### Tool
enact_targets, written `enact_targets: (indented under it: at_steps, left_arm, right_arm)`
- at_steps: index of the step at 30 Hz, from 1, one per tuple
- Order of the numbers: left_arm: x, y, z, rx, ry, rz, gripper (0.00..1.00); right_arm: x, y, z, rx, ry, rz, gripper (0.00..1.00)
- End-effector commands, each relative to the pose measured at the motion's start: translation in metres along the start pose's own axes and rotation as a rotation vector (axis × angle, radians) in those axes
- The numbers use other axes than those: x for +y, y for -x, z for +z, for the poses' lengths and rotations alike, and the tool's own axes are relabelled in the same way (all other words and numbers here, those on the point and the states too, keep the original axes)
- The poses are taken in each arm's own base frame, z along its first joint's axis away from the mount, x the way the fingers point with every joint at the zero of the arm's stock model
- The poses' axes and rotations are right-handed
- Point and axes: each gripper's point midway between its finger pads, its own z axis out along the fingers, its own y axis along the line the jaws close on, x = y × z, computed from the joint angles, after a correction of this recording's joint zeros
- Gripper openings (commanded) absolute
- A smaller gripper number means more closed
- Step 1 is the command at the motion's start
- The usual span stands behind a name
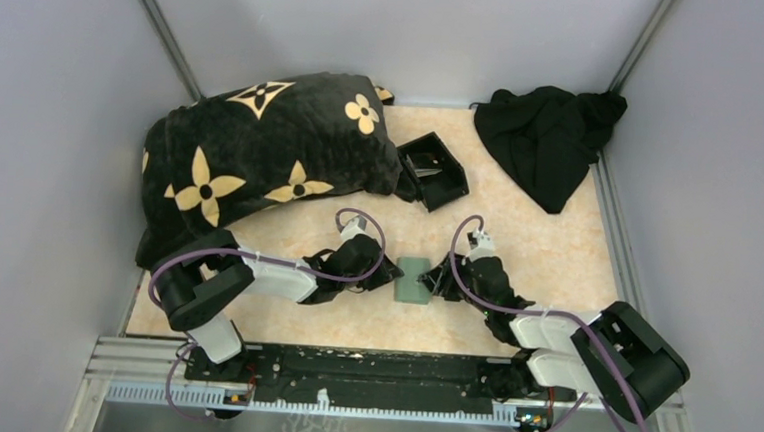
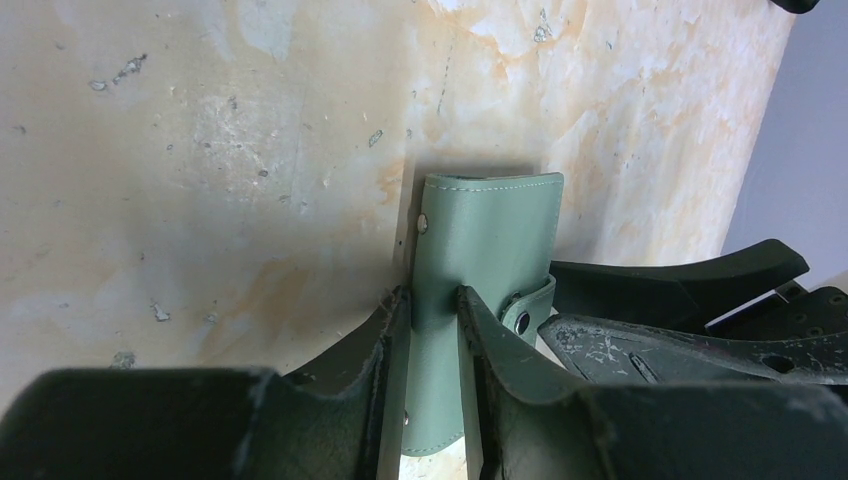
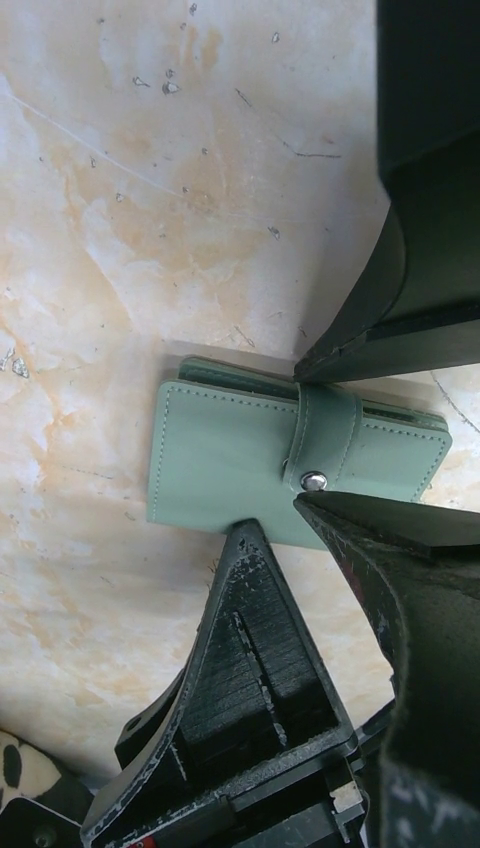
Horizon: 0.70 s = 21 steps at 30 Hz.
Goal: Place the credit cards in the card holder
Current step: Close the card holder at the center of the board.
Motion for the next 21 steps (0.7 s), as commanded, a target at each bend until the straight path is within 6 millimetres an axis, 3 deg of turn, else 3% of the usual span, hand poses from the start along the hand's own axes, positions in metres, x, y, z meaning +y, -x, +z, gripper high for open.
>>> enact_targets:
  at_steps: [1,9,21]
  left_arm:
    - [0.051,-0.024,-0.001,0.086,0.145,0.055,0.31]
    - [0.046,-0.024,0.001,0.09,0.133,0.054,0.31]
    - [0.051,-0.025,0.001,0.091,0.148,0.051,0.3]
  right_arm:
    - [-0.018,-0.024,-0.006,0.087,-0.065,-0.056,0.46]
    - [-0.025,-0.031,-0.009,0.112,-0.097,-0.095,0.49]
    - [-0.031,-0.023,-0.019,0.065,-0.132,-0.105,0.5]
